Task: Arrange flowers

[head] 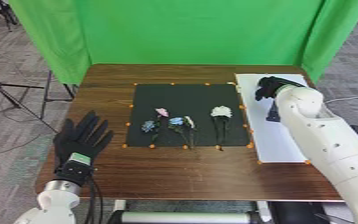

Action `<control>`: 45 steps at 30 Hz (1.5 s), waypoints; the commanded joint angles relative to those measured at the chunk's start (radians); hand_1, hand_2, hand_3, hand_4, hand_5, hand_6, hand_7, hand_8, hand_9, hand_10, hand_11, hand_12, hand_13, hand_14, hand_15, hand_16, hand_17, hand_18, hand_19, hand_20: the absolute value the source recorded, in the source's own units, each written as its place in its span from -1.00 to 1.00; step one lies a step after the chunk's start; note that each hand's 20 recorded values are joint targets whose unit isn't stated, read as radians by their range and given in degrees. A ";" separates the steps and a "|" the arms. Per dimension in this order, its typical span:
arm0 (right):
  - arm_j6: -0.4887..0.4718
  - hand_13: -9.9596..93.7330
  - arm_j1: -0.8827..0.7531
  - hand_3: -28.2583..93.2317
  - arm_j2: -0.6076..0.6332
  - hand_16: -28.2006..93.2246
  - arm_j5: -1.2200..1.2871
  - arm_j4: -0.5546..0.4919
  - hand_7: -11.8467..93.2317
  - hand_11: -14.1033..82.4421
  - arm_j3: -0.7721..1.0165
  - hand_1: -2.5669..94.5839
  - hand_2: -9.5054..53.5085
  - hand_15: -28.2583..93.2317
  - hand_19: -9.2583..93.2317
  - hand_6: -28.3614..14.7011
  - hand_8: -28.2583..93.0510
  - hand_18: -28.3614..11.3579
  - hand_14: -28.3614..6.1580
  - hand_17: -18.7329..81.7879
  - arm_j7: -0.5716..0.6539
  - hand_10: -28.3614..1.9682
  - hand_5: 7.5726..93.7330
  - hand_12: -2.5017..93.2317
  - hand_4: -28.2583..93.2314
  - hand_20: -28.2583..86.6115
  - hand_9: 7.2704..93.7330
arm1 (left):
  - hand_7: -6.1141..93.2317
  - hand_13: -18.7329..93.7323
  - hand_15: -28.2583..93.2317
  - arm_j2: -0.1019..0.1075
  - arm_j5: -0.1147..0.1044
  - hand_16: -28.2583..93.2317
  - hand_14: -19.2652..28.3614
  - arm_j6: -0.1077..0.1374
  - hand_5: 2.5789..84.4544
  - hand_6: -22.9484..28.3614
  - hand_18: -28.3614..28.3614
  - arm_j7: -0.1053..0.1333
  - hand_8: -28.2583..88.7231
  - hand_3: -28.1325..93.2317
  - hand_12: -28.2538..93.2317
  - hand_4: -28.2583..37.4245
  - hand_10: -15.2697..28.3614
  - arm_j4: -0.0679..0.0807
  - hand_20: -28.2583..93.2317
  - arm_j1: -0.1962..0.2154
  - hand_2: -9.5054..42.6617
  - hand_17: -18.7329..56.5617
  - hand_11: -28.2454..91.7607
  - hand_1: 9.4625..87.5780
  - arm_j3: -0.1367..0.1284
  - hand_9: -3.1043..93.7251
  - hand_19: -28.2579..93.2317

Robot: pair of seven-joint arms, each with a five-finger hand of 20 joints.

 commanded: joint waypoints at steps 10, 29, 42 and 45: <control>0.284 0.48 -0.106 0.58 0.019 0.00 -0.070 0.028 -0.28 -0.49 -0.033 0.27 -0.98 -0.07 0.62 0.31 -0.72 -0.36 0.41 0.07 -0.009 0.32 0.21 -0.37 -1.00 0.09 0.52 | -0.52 -0.31 0.00 -0.017 0.009 -0.63 0.35 -0.017 -0.18 0.17 0.50 0.005 -0.68 0.66 -0.35 -1.00 0.21 0.007 -0.33 0.014 -0.31 -0.69 -0.21 -0.58 -0.039 -0.35 0.04; 0.357 0.63 -0.366 0.58 0.133 0.21 -0.049 -0.457 0.01 -0.41 0.087 0.32 -1.00 0.18 0.72 0.35 -0.52 -0.57 0.30 0.10 -0.006 0.30 0.54 0.06 -1.00 0.31 0.87 | -0.53 -0.30 -0.01 -0.012 0.013 -0.63 0.35 -0.026 -0.17 0.16 0.50 0.011 -0.68 0.67 -0.35 -1.00 0.22 -0.009 -0.33 0.036 -0.31 -0.69 -0.21 -0.59 -0.064 -0.34 0.04; 0.019 0.62 -0.512 0.63 0.144 0.21 -0.035 -0.720 -0.04 -0.41 0.144 0.29 -1.00 0.17 0.73 0.30 -0.47 -0.61 0.30 0.09 0.033 0.32 0.52 0.05 -1.00 0.29 0.85 | -0.54 -0.30 -0.01 0.003 0.020 -0.63 0.34 -0.033 -0.17 0.16 0.50 0.027 -0.68 0.67 -0.35 -1.00 0.21 -0.021 -0.33 0.044 -0.31 -0.69 -0.22 -0.60 -0.068 -0.34 0.04; 0.034 0.61 -0.525 0.63 0.137 0.21 -0.052 -0.716 -0.05 -0.42 0.126 0.30 -1.00 0.17 0.74 0.30 -0.47 -0.62 0.29 0.09 0.029 0.35 0.52 0.05 -1.00 0.29 0.84 | -0.54 -0.30 -0.01 0.000 0.023 -0.63 0.34 -0.033 -0.17 0.16 0.50 0.032 -0.68 0.67 -0.35 -1.00 0.21 -0.026 -0.33 0.055 -0.31 -0.69 -0.22 -0.60 -0.069 -0.34 0.04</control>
